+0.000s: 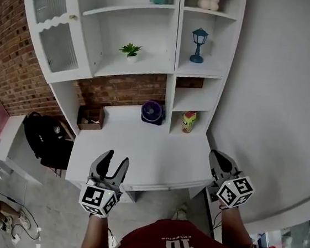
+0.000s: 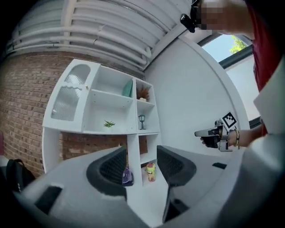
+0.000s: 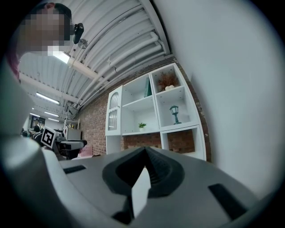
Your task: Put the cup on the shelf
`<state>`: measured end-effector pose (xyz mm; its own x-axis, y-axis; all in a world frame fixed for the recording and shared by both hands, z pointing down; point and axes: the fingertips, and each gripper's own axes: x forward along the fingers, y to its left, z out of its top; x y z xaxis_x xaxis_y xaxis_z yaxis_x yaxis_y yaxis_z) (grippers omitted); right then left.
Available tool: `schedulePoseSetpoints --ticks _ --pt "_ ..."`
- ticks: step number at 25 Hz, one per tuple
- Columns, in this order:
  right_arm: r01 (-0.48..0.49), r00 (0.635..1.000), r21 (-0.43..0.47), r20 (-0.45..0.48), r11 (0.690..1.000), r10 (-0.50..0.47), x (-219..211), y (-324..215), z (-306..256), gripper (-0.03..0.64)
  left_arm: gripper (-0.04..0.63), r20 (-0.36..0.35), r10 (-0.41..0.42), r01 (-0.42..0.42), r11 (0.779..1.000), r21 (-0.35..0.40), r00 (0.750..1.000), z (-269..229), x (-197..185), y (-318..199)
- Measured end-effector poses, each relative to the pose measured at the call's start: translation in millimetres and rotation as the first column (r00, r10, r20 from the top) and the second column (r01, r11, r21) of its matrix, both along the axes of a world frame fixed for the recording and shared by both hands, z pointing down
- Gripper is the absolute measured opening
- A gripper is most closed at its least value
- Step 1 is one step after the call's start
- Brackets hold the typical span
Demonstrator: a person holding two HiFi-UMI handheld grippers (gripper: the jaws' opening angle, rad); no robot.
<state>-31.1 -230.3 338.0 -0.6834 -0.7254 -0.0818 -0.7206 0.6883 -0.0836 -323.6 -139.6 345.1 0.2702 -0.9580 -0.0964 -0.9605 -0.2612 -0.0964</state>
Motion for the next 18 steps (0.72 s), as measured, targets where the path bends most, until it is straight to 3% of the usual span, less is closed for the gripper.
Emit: schedulePoseSetpoints --ticks 14,18 --pt "0.026 0.999 -0.025 -0.035 0.999 -0.027 -11.2 6.3 17.7 0.005 0.084 -0.004 -0.028 0.028 0.999 0.030 1.000 -1.8 -6.6 2.7" --pt "0.027 0.999 -0.023 -0.034 0.999 -0.028 -11.9 5.4 15.5 0.005 0.059 0.029 -0.036 0.035 0.999 0.036 0.999 -4.7 -5.2 2.6"
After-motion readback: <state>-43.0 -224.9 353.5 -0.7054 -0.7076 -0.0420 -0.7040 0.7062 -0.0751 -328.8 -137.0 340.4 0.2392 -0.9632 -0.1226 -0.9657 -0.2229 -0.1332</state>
